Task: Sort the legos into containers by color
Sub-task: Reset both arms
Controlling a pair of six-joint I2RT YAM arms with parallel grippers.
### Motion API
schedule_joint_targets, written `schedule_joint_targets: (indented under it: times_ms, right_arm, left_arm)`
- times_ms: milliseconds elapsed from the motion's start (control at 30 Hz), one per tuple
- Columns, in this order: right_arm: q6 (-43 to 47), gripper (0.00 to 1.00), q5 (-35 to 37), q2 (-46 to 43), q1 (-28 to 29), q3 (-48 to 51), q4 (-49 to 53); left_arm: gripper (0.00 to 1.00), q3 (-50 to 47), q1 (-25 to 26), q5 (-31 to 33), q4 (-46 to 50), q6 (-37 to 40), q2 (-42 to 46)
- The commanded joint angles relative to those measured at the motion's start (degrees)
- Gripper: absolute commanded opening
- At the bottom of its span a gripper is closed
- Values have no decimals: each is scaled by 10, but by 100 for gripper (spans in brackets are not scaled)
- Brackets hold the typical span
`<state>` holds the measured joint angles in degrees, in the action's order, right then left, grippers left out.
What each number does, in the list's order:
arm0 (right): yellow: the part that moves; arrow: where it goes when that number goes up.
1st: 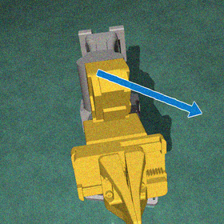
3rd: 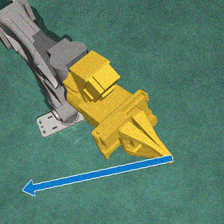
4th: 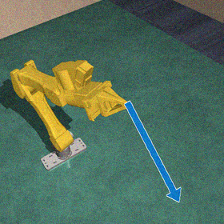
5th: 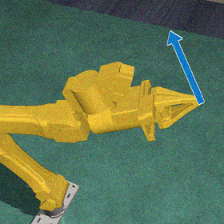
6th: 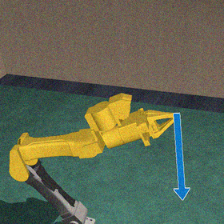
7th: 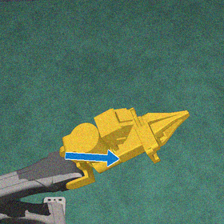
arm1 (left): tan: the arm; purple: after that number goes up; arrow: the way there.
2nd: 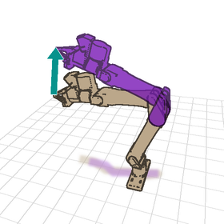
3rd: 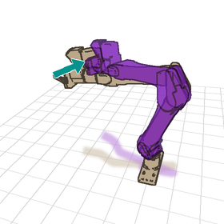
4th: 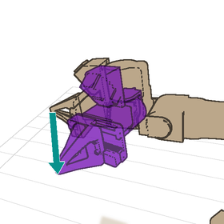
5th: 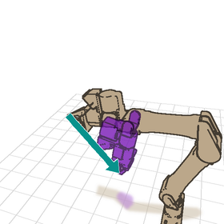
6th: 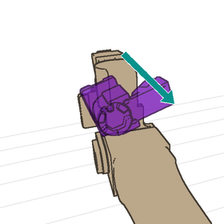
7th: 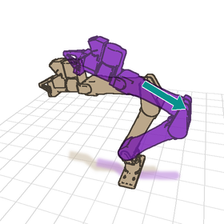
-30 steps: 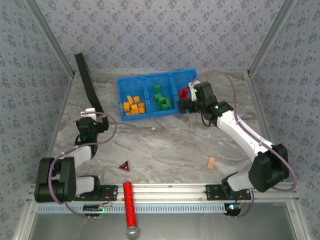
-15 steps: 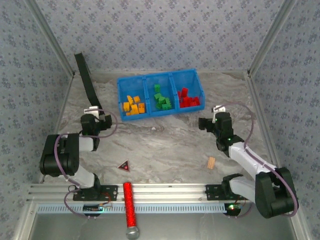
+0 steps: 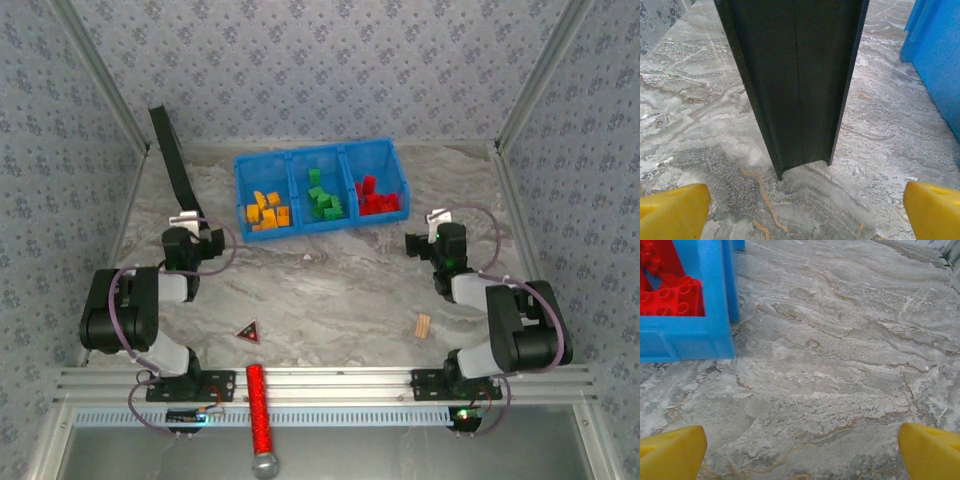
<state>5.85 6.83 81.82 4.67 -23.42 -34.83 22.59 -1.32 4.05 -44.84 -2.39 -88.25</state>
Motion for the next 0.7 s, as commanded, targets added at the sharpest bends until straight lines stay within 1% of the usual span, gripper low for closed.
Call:
schedule_joint_targets:
  times_ms: [0,33,67,133,167,200,233,267,333,667]
  right_arm:
    - [-16,100,-81,19,-55,37,-137]
    - [-21,100,-82,50,-58,53,-196]
    - [-16,100,-71,67,-51,55,-224]
    - [-14,100,-62,45,-48,20,-118]
    - [-25,100,-59,58,-54,22,-144]
    - [-38,100,-47,58,-59,12,-131]
    - [-43,100,-56,51,-67,2,-95]
    - [-44,100,-56,58,-67,10,-125]
    - [-44,100,-55,54,-66,7,-107]
    - [-42,100,-51,54,-64,8,-114]
  left_arm:
    - [99,11,4,-5,-16,5,3]
    - [99,11,4,-5,-16,5,2]
    - [99,12,4,-4,-16,5,3]
    - [99,12,4,-4,-16,5,2]
    - [99,11,4,-5,-16,5,3]
    - [99,11,4,-5,-16,5,3]
    - [99,12,5,-4,-16,5,3]
    - [99,12,4,-5,-16,5,3]
    - [99,11,5,-5,-16,5,3]
    - [99,13,3,-9,-14,5,2]
